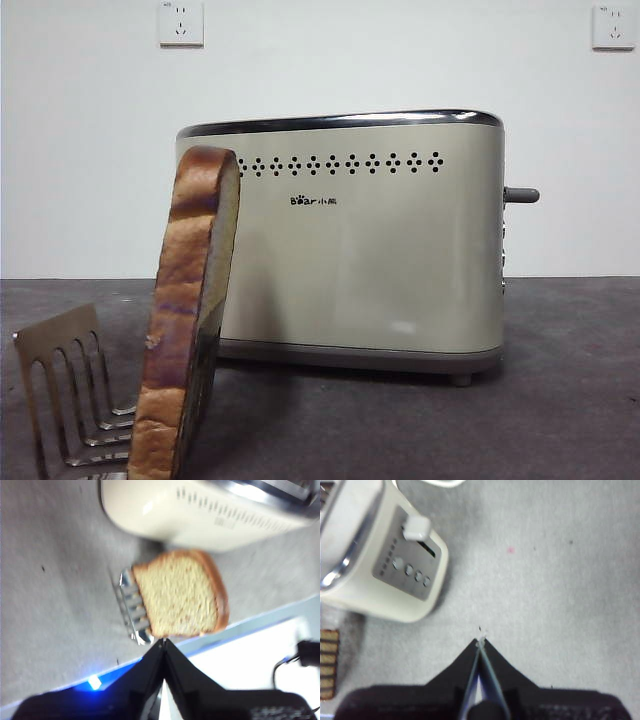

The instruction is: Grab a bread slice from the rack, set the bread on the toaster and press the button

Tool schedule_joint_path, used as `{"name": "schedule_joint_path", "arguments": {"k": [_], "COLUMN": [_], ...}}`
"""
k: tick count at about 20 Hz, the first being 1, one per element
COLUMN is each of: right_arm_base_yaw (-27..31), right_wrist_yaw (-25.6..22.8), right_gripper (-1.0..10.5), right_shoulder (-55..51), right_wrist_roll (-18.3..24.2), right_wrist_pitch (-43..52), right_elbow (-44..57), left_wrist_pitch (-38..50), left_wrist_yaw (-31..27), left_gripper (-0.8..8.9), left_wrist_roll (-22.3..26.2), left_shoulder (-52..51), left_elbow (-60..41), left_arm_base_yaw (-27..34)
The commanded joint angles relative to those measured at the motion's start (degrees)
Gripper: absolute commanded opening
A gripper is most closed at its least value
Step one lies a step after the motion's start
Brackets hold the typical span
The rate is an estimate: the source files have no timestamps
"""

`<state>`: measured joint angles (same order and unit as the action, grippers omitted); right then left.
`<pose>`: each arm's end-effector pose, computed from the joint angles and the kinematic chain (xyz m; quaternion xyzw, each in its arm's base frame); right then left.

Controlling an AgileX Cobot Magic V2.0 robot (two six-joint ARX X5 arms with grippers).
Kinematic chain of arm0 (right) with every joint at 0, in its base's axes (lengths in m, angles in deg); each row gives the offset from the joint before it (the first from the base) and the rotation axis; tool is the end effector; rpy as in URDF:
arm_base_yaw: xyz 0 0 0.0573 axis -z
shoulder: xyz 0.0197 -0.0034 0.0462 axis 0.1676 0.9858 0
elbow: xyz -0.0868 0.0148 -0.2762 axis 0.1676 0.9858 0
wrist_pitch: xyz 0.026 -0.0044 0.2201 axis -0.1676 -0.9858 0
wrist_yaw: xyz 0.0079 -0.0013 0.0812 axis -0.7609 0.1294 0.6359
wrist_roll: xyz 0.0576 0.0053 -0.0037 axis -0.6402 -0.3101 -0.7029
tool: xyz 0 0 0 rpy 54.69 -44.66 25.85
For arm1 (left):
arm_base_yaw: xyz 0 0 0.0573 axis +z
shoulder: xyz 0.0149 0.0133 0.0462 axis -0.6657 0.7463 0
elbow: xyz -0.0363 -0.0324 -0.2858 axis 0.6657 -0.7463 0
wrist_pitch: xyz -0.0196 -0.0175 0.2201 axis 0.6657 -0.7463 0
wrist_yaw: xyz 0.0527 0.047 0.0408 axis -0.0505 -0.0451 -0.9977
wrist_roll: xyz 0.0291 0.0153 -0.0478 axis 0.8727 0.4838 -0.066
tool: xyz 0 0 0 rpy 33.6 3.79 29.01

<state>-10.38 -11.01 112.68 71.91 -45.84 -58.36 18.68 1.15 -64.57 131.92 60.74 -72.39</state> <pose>0.0596 0.0092 0.3199 0.1200 0.4250 0.0770 0.8939 0.0785 -0.0566 0.3411 -0.1452 0.5381 -0.2009 0.8056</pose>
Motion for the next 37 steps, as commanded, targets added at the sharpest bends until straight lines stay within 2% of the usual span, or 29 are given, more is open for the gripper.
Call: {"name": "schedule_joint_path", "arguments": {"k": [1,4,7,9,11,12,28,29,31,33,37], "right_arm_base_yaw": [0.0,0.0,0.0,0.0,0.0,0.0,0.0,0.0,0.0,0.0,0.0], "right_wrist_yaw": [0.1,0.1,0.1,0.1,0.1,0.1,0.1,0.1,0.1,0.1,0.1], "right_gripper": [0.0,0.0,0.0,0.0,0.0,0.0,0.0,0.0,0.0,0.0,0.0], "right_shoulder": [0.0,0.0,0.0,0.0,0.0,0.0,0.0,0.0,0.0,0.0,0.0], "right_wrist_roll": [0.7,0.7,0.7,0.7,0.7,0.7,1.7,1.7,1.7,1.7,1.7], "right_wrist_pitch": [-0.3,-0.3,-0.3,-0.3,-0.3,-0.3,0.2,0.2,0.2,0.2,0.5], "right_elbow": [-0.2,-0.2,-0.2,-0.2,-0.2,-0.2,-0.2,-0.2,-0.2,-0.2,-0.2], "left_wrist_pitch": [1.1,1.6,-0.4,-3.5,-6.0,-6.5,-2.7,-2.9,-3.0,-3.3,-4.6], "left_wrist_yaw": [-5.2,-10.6,-13.7,-15.7,-16.7,-16.7,-18.1,-18.0,-18.0,-18.0,-18.0], "left_gripper": [-0.05,-0.02,0.18,1.26,3.34,3.8,3.72,3.6,2.35,1.57,1.47], "left_wrist_roll": [-6.3,-8.9,-9.1,-8.9,-8.3,-8.2,-7.5,-7.3,-7.3,-7.3,-7.1], "left_shoulder": [2.8,8.8,16.6,21.5,25.5,26.9,44.4,45.0,45.2,45.2,45.2], "left_elbow": [0.7,4.3,10.9,15.2,18.4,19.6,20.4,20.4,20.4,20.4,20.4], "left_arm_base_yaw": [-7.7,-15.8,-19.9,-21.6,-22.5,-22.5,-21.7,-21.5,-21.2,-21.0,-20.5]}}
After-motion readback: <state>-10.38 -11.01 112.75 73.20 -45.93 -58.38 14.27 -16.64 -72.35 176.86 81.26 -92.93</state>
